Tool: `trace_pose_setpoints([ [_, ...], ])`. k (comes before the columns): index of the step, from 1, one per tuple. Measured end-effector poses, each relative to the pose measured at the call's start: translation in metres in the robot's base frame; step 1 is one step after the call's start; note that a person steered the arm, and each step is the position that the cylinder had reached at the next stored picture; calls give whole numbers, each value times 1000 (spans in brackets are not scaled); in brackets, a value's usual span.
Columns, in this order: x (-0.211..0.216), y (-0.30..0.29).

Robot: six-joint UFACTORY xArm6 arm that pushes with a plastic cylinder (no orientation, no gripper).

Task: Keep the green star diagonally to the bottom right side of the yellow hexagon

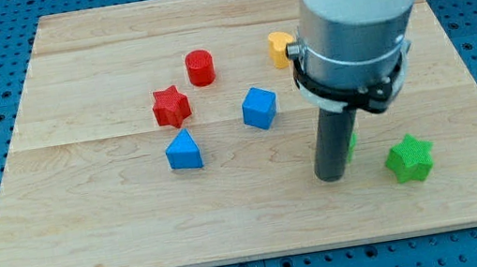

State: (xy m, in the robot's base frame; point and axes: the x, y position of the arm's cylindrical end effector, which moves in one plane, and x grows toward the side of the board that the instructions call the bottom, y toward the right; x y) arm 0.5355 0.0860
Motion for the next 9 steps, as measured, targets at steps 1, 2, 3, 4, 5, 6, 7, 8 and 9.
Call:
trace_pose_setpoints([
  [1, 14, 0],
  [2, 29, 37],
  [3, 21, 84],
  [4, 7, 112],
  [5, 20, 125],
  [6, 2, 151],
  [7, -5, 168],
  [8, -38, 125],
  [9, -63, 88],
])
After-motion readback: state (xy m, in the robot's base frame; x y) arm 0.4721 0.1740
